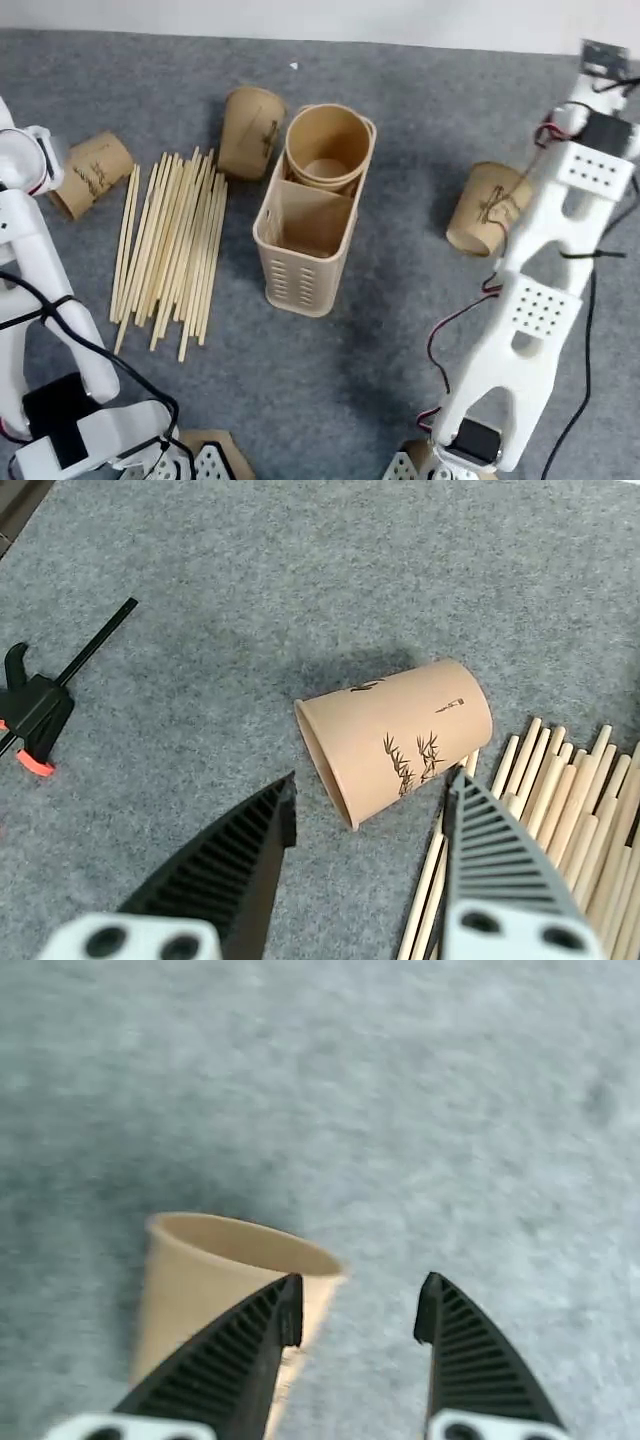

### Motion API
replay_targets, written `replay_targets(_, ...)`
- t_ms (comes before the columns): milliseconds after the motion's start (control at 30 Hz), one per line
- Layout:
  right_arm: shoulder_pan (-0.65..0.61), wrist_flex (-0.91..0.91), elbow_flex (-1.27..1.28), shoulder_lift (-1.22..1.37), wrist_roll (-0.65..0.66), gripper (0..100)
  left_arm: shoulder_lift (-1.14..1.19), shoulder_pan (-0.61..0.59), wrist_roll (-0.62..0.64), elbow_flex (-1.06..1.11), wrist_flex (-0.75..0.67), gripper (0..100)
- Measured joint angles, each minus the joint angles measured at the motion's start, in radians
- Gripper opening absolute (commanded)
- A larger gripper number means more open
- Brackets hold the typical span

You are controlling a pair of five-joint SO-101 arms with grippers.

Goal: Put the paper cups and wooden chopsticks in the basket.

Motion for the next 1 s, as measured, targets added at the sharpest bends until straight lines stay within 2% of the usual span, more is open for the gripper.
replay_targets(167, 0.021, 0.000, 0.078, 0.000, 0.109, 19.9, 0.000, 0.009, 0.012, 0.000, 0.000, 25)
replay_targets(300, 0.018, 0.002, 0.173, 0.000, 0.126, 19.9, 0.000, 0.009, 0.012, 0.000, 0.000, 25)
replay_targets(367, 0.018, 0.003, 0.183, 0.000, 0.121, 19.9, 0.000, 0.011, 0.012, 0.000, 0.000, 25)
replay_targets(500, 0.005, -0.003, 0.068, 0.000, 0.026, 19.9, 0.000, 0.014, 0.012, 0.000, 0.000, 25)
replay_targets(600, -0.018, -0.081, -0.038, 0.000, -0.028, 19.9, 0.000, 0.017, 0.012, 0.000, 0.000, 25)
replay_targets(833, -0.115, -0.157, 0.092, 0.107, 0.026, 19.9, 0.000, 0.017, 0.012, 0.000, 0.000, 25)
replay_targets(1000, -0.133, -0.020, 0.110, 0.150, 0.043, 19.9, 0.000, 0.017, 0.012, 0.000, -0.008, 25)
